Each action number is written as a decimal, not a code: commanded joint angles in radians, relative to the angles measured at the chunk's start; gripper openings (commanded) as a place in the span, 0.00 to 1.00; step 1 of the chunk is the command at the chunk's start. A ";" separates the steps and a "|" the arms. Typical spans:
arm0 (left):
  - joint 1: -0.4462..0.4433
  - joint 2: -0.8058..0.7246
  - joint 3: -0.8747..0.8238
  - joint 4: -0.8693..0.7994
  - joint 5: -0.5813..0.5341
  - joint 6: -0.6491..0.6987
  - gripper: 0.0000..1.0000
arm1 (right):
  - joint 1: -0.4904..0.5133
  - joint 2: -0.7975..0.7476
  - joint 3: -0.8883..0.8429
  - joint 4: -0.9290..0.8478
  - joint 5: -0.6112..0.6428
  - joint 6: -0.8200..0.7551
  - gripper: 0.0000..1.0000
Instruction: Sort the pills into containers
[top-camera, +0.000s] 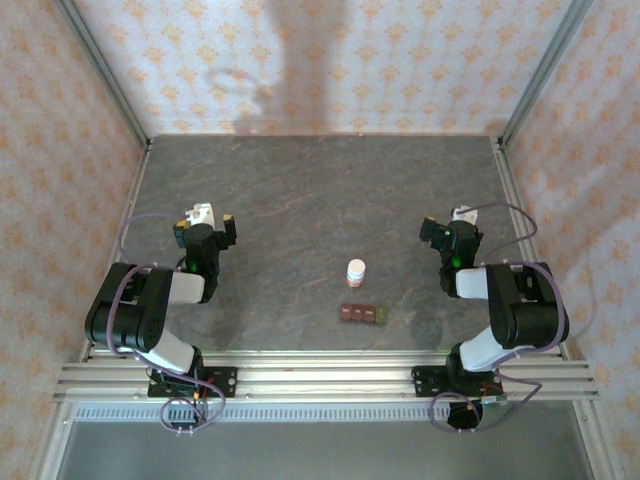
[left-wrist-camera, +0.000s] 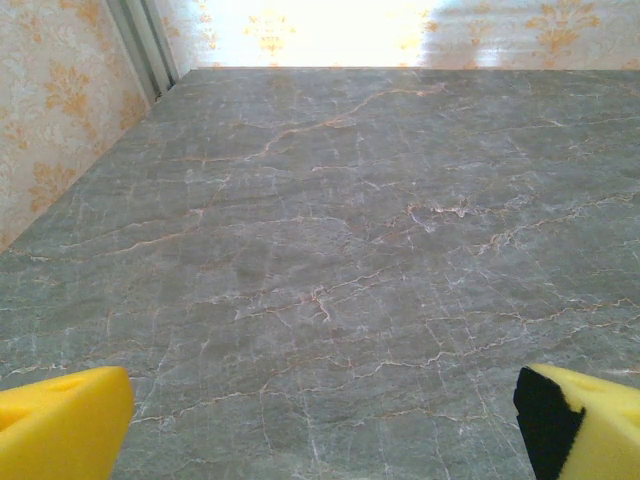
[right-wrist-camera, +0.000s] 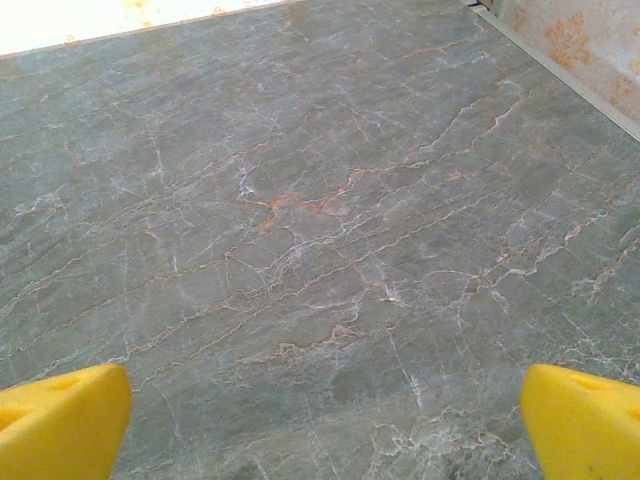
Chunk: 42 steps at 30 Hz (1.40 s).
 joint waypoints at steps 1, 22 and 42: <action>-0.001 -0.011 0.003 -0.008 -0.008 -0.013 1.00 | -0.004 -0.014 0.016 0.004 0.004 -0.013 0.99; -0.001 -0.015 -0.017 0.029 0.024 0.002 1.00 | -0.004 -0.063 0.009 -0.020 0.033 0.000 0.99; -0.102 -0.366 0.376 -0.891 -0.126 -0.248 1.00 | 0.008 -0.323 0.489 -1.040 -0.172 0.381 1.00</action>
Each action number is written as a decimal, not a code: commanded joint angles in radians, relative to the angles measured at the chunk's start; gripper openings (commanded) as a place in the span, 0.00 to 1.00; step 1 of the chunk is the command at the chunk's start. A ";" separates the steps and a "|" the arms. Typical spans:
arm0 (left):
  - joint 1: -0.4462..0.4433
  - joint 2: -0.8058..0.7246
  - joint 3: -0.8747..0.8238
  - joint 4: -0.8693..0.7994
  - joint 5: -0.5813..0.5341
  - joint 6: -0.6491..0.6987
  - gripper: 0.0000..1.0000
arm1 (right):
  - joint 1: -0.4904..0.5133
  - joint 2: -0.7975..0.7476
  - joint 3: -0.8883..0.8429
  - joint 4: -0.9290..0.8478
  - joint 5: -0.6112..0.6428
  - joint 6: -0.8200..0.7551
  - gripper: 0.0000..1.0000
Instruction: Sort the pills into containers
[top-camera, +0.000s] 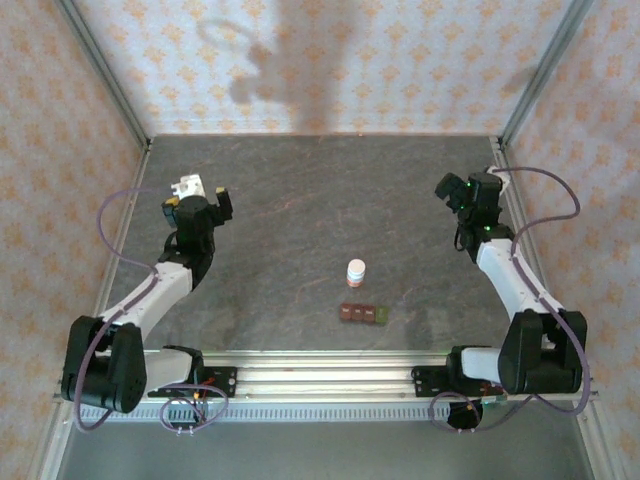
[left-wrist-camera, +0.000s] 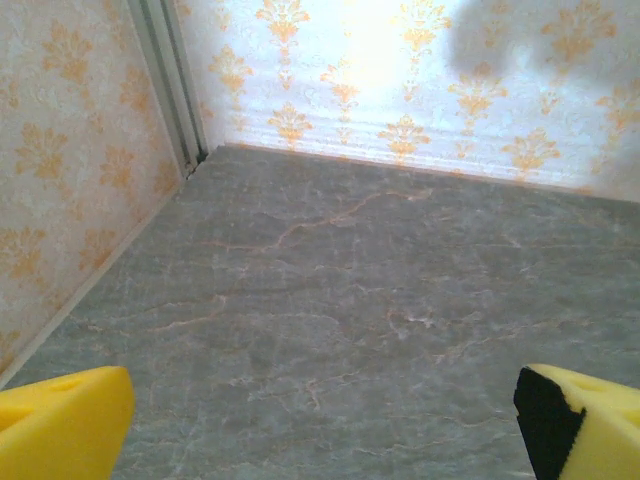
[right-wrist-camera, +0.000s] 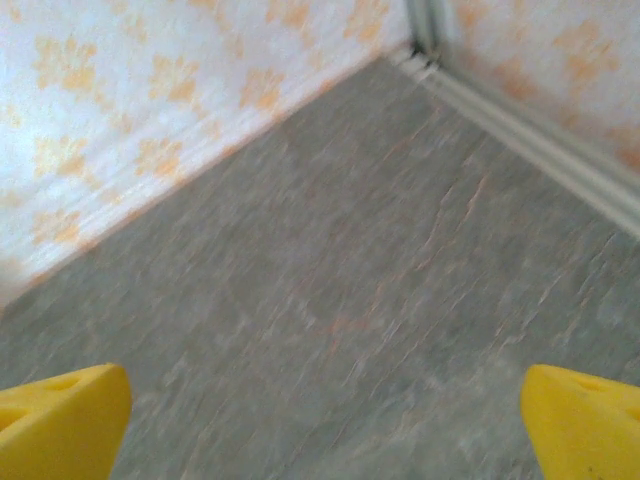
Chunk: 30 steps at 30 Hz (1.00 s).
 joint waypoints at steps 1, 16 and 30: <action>-0.053 -0.035 0.108 -0.302 -0.032 -0.119 1.00 | 0.045 -0.065 0.025 -0.221 -0.118 0.030 1.00; -0.287 -0.264 0.056 -0.460 0.090 -0.298 1.00 | 0.387 -0.296 -0.153 -0.493 -0.076 0.189 0.93; -0.387 -0.340 -0.072 -0.480 0.007 -0.341 1.00 | 0.646 -0.425 -0.381 -0.482 -0.052 0.426 0.93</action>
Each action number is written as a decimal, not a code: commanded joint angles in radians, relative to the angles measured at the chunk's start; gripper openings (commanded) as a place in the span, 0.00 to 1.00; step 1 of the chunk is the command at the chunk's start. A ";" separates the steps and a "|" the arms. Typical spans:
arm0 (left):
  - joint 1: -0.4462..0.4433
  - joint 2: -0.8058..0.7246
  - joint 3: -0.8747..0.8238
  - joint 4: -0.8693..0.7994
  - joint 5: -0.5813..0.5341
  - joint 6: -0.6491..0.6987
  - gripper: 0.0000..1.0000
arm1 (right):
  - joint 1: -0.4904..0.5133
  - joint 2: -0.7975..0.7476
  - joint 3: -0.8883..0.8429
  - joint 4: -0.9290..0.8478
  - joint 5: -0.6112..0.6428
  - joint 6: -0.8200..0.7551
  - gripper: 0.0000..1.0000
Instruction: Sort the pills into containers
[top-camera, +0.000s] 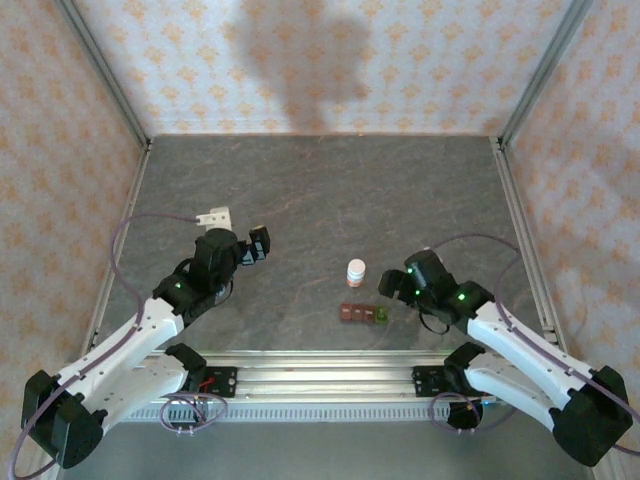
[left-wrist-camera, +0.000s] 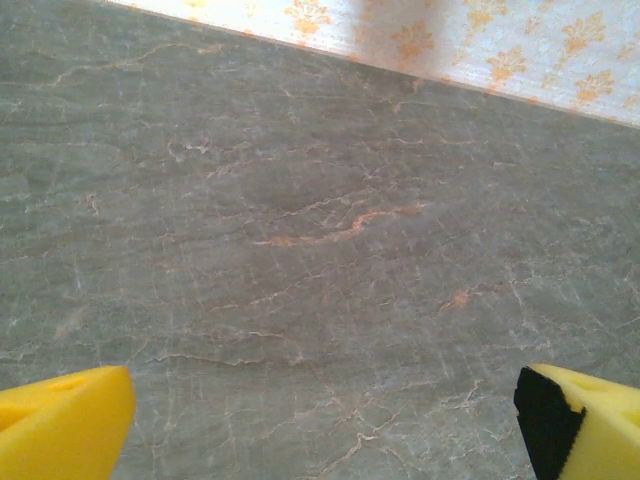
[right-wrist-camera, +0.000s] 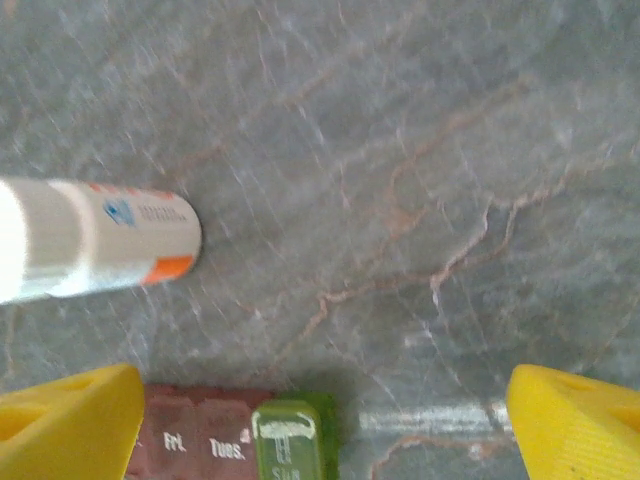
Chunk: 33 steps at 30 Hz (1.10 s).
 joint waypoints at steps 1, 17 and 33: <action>-0.010 -0.012 -0.010 -0.040 -0.043 -0.014 1.00 | 0.046 -0.009 -0.035 0.027 0.038 0.090 0.93; -0.017 -0.045 -0.070 -0.043 -0.065 -0.042 1.00 | 0.241 0.090 -0.081 0.147 0.073 0.243 0.93; -0.024 -0.045 -0.079 -0.041 -0.076 -0.050 1.00 | 0.408 0.330 0.063 0.269 0.058 0.304 0.93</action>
